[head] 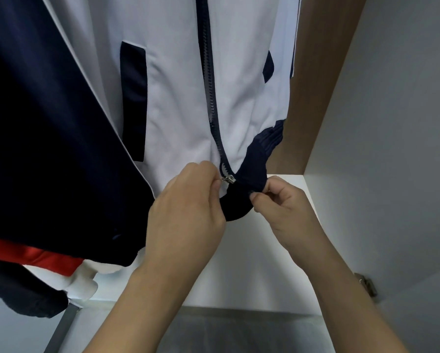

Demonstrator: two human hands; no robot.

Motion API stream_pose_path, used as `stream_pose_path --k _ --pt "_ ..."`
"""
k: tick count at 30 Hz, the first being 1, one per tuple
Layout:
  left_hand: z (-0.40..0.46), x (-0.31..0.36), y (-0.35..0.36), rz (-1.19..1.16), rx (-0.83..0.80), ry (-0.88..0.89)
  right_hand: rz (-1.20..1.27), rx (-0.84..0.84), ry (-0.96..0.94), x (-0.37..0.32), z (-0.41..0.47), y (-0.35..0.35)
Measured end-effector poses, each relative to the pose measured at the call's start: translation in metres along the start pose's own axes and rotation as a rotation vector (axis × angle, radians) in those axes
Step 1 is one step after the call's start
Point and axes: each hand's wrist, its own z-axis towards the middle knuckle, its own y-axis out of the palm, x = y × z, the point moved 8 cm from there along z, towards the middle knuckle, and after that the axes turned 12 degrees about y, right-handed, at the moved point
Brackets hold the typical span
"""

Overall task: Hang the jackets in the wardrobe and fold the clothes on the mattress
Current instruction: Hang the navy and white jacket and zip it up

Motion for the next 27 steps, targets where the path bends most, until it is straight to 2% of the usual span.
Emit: stream_pose_path --k 3,7,12,16,18,21,23,27 --pt "0.002 0.003 0.004 -0.025 -0.051 0.081 0.089 -0.041 0.080 0.007 0.000 -0.002" --pt "0.005 0.009 0.005 0.031 -0.046 0.152 0.163 -0.039 0.082 0.009 0.001 -0.004" --pt "0.011 0.019 -0.003 0.315 -0.023 0.189 0.137 -0.013 0.130 0.013 0.000 -0.010" --pt "0.032 0.024 -0.026 0.404 0.101 0.136 0.103 0.077 0.189 0.018 0.000 -0.025" --pt "0.047 0.041 -0.030 0.454 0.137 0.221 0.092 0.143 0.240 0.024 0.002 -0.034" --pt "0.064 0.068 -0.021 0.531 0.057 0.392 0.028 0.290 0.274 0.021 0.003 -0.044" --pt "0.075 0.076 -0.018 0.602 -0.015 0.457 -0.129 0.377 0.217 0.004 0.002 -0.047" --pt "0.099 0.087 -0.023 0.701 -0.118 0.553 -0.445 0.502 -0.094 -0.046 -0.005 -0.042"
